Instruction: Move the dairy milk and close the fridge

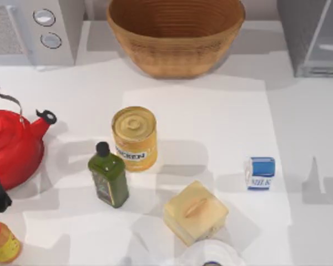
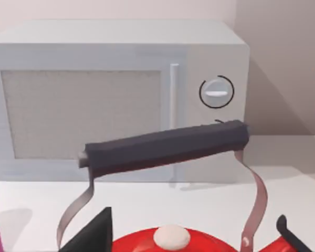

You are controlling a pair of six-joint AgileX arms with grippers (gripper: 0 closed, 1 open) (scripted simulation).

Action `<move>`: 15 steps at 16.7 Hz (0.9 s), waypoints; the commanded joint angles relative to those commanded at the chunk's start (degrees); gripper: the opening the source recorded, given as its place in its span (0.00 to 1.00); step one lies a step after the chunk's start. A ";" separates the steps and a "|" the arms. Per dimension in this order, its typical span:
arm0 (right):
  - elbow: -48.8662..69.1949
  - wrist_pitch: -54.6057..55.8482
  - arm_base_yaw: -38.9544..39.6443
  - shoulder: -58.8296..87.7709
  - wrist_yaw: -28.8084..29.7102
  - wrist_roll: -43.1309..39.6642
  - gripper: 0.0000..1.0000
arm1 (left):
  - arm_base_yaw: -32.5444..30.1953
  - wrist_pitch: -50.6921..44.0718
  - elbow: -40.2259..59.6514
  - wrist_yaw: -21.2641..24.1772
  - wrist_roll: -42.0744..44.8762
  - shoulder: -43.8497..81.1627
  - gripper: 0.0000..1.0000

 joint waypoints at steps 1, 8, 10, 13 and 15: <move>0.13 3.00 4.06 3.18 4.08 0.09 1.00 | 0.00 0.00 0.00 0.00 0.00 0.00 1.00; 0.80 22.21 31.23 23.86 31.48 0.49 1.00 | 0.00 0.00 0.00 0.00 0.00 0.00 1.00; 0.89 26.48 36.17 28.35 36.44 0.54 1.00 | 0.00 0.00 0.00 0.00 0.00 0.00 1.00; 0.99 29.85 39.63 31.85 39.93 0.58 1.00 | 0.00 0.00 0.00 0.00 0.00 0.00 1.00; 0.99 29.91 39.69 31.91 39.98 0.58 1.00 | 0.00 0.00 0.00 0.00 0.00 0.00 1.00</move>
